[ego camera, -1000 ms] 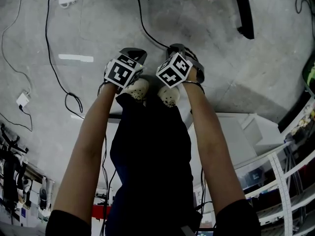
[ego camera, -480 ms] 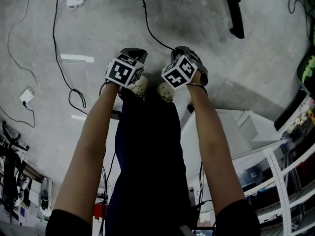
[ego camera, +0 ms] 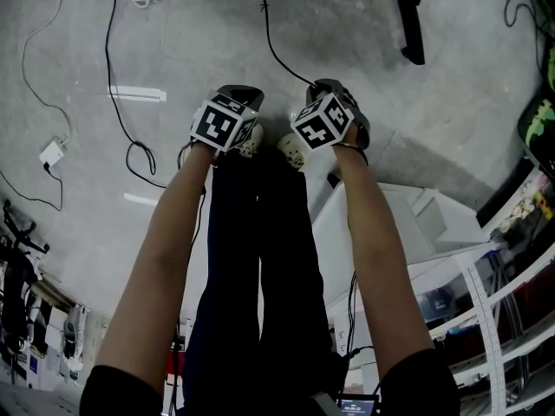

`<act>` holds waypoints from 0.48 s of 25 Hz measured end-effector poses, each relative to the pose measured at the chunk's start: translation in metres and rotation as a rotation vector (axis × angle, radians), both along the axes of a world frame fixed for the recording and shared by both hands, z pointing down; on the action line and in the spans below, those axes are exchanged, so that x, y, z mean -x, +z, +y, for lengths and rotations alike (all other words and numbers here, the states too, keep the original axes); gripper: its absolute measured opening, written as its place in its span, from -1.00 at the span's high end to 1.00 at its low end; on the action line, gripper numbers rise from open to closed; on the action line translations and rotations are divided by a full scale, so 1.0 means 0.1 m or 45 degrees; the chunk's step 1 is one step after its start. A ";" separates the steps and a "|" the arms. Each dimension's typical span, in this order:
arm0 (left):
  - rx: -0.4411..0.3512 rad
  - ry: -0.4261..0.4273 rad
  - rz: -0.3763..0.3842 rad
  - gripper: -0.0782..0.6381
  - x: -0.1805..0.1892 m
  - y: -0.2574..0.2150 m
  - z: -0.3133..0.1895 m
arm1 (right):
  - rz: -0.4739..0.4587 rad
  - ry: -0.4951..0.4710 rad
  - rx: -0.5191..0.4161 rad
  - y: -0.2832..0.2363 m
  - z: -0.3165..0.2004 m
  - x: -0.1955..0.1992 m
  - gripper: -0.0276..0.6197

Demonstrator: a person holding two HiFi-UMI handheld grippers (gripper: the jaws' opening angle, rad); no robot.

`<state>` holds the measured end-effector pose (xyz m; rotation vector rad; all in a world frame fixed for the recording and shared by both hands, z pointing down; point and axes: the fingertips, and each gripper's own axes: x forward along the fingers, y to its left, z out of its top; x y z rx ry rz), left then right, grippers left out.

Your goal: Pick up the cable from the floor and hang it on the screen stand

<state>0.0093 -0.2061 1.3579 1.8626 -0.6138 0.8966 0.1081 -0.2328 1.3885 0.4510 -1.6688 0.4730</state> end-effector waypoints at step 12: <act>0.009 -0.030 -0.022 0.76 0.16 -0.68 -0.02 | -0.008 0.072 0.015 -0.76 0.02 0.00 0.73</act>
